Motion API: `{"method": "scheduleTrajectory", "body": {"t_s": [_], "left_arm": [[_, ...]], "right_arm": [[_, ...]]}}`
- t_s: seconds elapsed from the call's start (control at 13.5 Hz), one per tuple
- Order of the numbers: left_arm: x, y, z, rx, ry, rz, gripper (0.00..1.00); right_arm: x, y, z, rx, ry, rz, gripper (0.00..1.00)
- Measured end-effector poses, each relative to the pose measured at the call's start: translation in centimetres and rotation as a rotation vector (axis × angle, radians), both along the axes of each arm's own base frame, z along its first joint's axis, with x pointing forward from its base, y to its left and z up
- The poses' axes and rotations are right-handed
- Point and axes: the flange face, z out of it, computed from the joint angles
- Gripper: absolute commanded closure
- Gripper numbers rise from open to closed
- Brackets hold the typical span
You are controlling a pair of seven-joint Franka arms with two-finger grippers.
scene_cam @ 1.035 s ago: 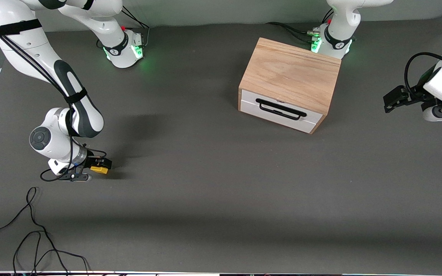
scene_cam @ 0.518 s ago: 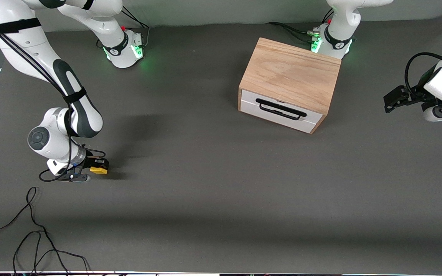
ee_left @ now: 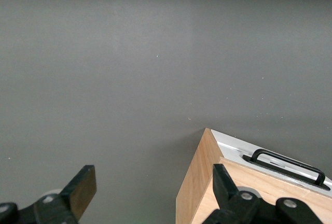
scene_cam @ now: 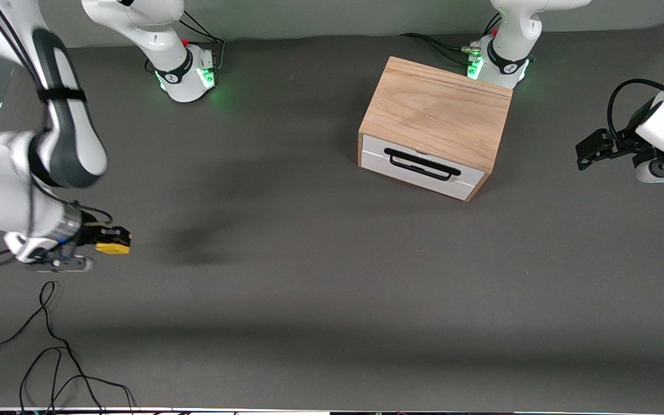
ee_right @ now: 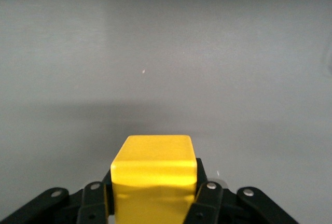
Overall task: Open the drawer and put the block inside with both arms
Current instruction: 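Hold the cube with the right gripper while the left gripper reaches the handle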
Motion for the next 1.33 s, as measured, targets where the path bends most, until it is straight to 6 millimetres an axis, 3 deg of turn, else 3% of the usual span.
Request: {"method": "scheduleTrajectory", "body": {"t_s": [0.3, 0.59, 0.74, 0.89, 1.11, 1.33], "left_arm": [[1.2, -0.6, -3.0, 0.002, 0.066, -0.016, 0.00], [1.0, -1.6, -4.8, -0.049, 0.147, 0.038, 0.00], [1.1, -2.6, -6.0, -0.086, 0.181, 0.162, 0.00], [1.2, -5.3, -8.0, -0.077, 0.225, 0.276, 0.00], [0.7, -12.6, -12.1, 0.000, 0.289, 0.438, 0.00], [-0.4, -19.5, -17.3, 0.099, 0.326, 0.612, 0.00]], "right_arm": [[-2.7, 0.4, 10.5, 0.002, 0.038, 0.005, 0.74], [-5.9, 0.4, 16.2, 0.003, 0.029, 0.004, 0.74], [-7.2, 0.4, 17.9, 0.004, 0.027, 0.002, 0.74], [-7.8, 0.8, 18.7, 0.003, 0.020, -0.003, 0.74], [-7.6, 1.9, 18.0, 0.002, 0.034, 0.000, 0.74], [-7.4, 1.7, 17.3, 0.002, 0.046, -0.006, 0.74]]}}
